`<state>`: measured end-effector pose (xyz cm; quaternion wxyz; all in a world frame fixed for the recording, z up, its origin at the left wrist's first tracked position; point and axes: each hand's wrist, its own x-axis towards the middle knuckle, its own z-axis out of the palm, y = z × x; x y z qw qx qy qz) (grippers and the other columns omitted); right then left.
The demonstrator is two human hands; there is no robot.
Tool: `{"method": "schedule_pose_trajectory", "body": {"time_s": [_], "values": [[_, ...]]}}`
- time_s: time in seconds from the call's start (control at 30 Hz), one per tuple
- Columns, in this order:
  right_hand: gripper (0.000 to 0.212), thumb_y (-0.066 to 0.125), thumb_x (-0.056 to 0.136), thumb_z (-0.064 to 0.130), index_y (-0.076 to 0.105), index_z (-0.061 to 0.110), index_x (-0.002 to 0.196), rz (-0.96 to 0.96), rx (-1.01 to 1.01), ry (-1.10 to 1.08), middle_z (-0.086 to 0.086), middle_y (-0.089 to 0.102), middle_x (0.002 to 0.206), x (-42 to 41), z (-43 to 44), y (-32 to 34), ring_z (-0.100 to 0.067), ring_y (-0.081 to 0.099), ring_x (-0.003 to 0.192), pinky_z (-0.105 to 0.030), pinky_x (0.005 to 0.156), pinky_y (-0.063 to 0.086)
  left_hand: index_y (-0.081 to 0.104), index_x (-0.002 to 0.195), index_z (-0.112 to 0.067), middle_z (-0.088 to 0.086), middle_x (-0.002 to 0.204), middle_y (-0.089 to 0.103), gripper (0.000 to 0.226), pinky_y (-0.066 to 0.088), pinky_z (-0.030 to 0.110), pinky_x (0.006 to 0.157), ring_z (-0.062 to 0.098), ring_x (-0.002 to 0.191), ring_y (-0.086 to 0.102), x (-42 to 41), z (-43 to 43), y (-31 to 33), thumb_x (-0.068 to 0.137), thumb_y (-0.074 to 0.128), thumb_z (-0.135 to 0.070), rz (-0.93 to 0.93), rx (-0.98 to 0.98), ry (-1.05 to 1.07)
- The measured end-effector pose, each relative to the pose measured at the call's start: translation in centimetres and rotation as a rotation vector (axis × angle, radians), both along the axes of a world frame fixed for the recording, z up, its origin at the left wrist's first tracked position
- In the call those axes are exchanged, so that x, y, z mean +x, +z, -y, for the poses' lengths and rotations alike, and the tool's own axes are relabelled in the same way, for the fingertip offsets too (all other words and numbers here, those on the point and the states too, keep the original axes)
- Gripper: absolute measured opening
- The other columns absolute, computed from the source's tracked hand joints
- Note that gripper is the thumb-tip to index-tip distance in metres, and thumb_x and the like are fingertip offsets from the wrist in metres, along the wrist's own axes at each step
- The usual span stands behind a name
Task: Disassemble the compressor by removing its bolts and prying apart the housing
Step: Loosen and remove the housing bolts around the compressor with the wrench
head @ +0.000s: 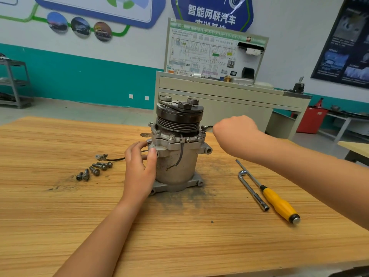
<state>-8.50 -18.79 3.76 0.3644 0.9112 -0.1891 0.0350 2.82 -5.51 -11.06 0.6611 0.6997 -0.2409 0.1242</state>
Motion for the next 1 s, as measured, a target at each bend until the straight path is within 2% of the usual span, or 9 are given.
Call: {"method": "schedule_pose_trajectory", "body": {"time_s": [0.13,0.23,0.33,0.47,0.57,0.7,0.87,1.0], "values": [[0.033,0.045,0.087,-0.005,0.031,0.01,0.062,-0.104,-0.085,0.005,-0.001,0.035,0.06,0.3,-0.5,0.5,-0.018,0.034,0.051,-0.027,0.04,0.023,0.045,0.131,-0.016,0.0,0.135,0.035,0.04,0.033,-0.006,0.068,-0.028,0.089,0.042,0.0,0.0,-0.1,0.096,0.04,-0.035,0.002,-0.002,-0.003],[0.019,0.043,0.09,-0.003,0.041,0.009,0.075,-0.146,-0.119,0.02,-0.002,0.035,0.061,0.3,-0.3,0.2,-0.019,0.039,0.058,-0.026,0.04,0.023,0.045,0.131,-0.017,-0.001,0.136,0.035,0.04,0.035,-0.003,0.068,-0.021,0.089,0.044,0.0,0.0,0.0,0.096,0.04,-0.035,-0.001,0.006,0.005],[0.014,0.043,0.091,-0.003,0.042,0.01,0.083,-0.188,-0.152,0.071,-0.001,0.035,0.061,0.4,-0.2,0.7,-0.021,0.043,0.064,-0.026,0.04,0.023,0.045,0.131,-0.018,-0.004,0.133,0.035,0.039,0.034,-0.001,0.068,-0.019,0.089,0.044,0.0,-0.1,0.0,0.097,0.04,-0.035,-0.007,-0.001,0.002],[0.016,0.043,0.089,-0.004,0.048,0.01,0.093,-0.239,-0.239,0.123,0.0,0.034,0.059,0.1,0.6,1.2,-0.017,0.034,0.049,-0.026,0.04,0.025,0.045,0.13,-0.017,-0.006,0.129,0.033,0.039,0.035,0.004,0.071,-0.013,0.091,0.046,-0.1,-0.1,0.1,0.096,0.04,-0.035,0.0,-0.012,0.001],[0.019,0.042,0.091,-0.002,0.053,0.007,0.103,-0.266,-0.281,0.177,0.0,0.031,0.056,-0.1,1.2,1.4,-0.015,0.028,0.045,-0.025,0.039,0.022,0.046,0.13,-0.017,-0.007,0.128,0.034,0.039,0.035,0.003,0.071,-0.014,0.091,0.045,0.0,-0.1,0.0,0.097,0.039,-0.035,0.006,-0.005,-0.001],[0.022,0.037,0.092,0.002,0.053,0.007,0.106,-0.252,-0.246,0.205,0.002,0.029,0.057,0.0,2.0,2.1,-0.012,0.026,0.046,-0.025,0.04,0.021,0.047,0.129,-0.017,-0.007,0.125,0.036,0.037,0.034,-0.003,0.07,-0.022,0.09,0.043,0.1,0.0,-0.1,0.097,0.039,-0.034,0.004,0.004,-0.006],[0.02,0.035,0.092,0.004,0.055,0.007,0.097,-0.186,-0.132,0.178,0.001,0.036,0.058,0.5,2.4,1.7,-0.014,0.033,0.048,-0.025,0.041,0.025,0.046,0.13,-0.017,-0.006,0.125,0.037,0.038,0.031,-0.007,0.068,-0.031,0.088,0.039,0.1,0.0,0.0,0.097,0.038,-0.034,-0.004,0.007,-0.008],[0.021,0.032,0.097,0.013,0.053,0.007,0.1,-0.14,-0.039,0.169,0.0,0.039,0.061,0.5,3.4,1.3,-0.013,0.036,0.05,-0.026,0.042,0.024,0.047,0.13,-0.014,-0.005,0.125,0.038,0.038,0.03,-0.008,0.067,-0.032,0.087,0.038,0.1,0.1,0.0,0.098,0.038,-0.033,0.0,0.01,-0.011]]}}
